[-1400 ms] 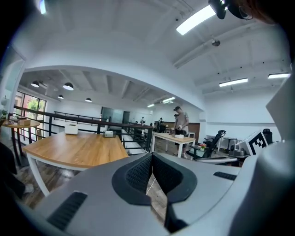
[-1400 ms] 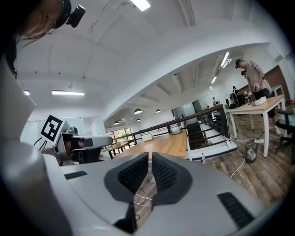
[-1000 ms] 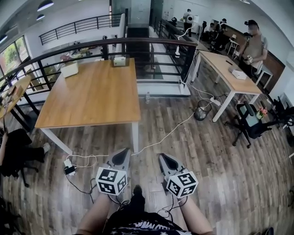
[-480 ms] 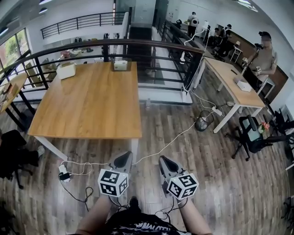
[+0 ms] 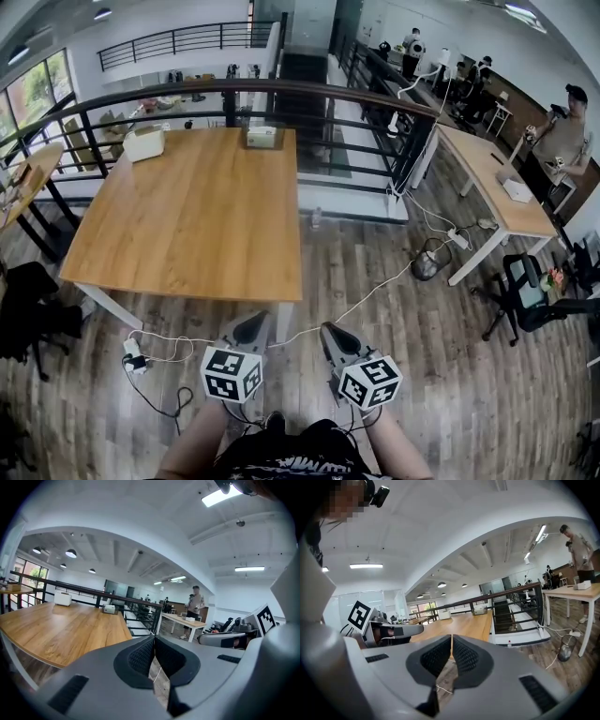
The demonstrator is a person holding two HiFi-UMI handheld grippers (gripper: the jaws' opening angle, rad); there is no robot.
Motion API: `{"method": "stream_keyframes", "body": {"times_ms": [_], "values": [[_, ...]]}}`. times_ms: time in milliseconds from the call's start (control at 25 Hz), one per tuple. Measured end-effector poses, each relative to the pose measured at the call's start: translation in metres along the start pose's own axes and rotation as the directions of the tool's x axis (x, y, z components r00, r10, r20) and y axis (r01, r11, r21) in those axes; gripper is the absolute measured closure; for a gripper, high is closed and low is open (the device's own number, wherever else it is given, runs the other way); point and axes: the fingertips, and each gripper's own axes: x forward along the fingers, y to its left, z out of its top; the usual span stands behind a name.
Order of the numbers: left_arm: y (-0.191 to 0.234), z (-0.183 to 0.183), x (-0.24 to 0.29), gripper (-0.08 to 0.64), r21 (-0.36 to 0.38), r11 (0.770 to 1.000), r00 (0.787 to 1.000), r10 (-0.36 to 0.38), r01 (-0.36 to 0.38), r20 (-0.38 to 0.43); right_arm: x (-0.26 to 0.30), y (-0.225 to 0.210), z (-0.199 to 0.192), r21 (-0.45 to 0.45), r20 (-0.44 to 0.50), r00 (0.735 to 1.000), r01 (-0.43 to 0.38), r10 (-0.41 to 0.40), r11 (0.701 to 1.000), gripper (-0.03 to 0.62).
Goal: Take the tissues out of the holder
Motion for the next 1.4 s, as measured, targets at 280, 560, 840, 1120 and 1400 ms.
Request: {"method": "stream_keyframes", "body": {"times_ms": [280, 560, 840, 1120, 1400], "values": [[0.015, -0.001, 0.035, 0.546, -0.028, 0.997, 0.997, 0.073, -0.074, -0.018, 0.028, -0.034, -0.002, -0.011, -0.047, 0.997, -0.066, 0.066, 0.998, 0.574], [0.021, 0.019, 0.079, 0.546, -0.052, 0.976, 0.977, 0.212, -0.212, 0.000, 0.077, -0.086, 0.022, -0.015, -0.092, 0.973, -0.213, 0.210, 0.977, 0.574], [0.015, 0.041, 0.128, 0.546, -0.064, 0.941, 0.941, 0.336, -0.333, 0.044, 0.105, -0.141, 0.046, -0.031, -0.116, 0.933, -0.346, 0.341, 0.938, 0.574], [0.000, 0.053, 0.159, 0.546, -0.073, 0.889, 0.888, 0.456, -0.452, 0.054, 0.110, -0.193, 0.071, -0.055, -0.129, 0.892, -0.442, 0.433, 0.895, 0.574], [-0.004, 0.051, 0.164, 0.546, -0.101, 0.839, 0.840, 0.541, -0.535, 0.050, 0.123, -0.206, 0.082, -0.084, -0.152, 0.851, -0.518, 0.503, 0.851, 0.574]]}}
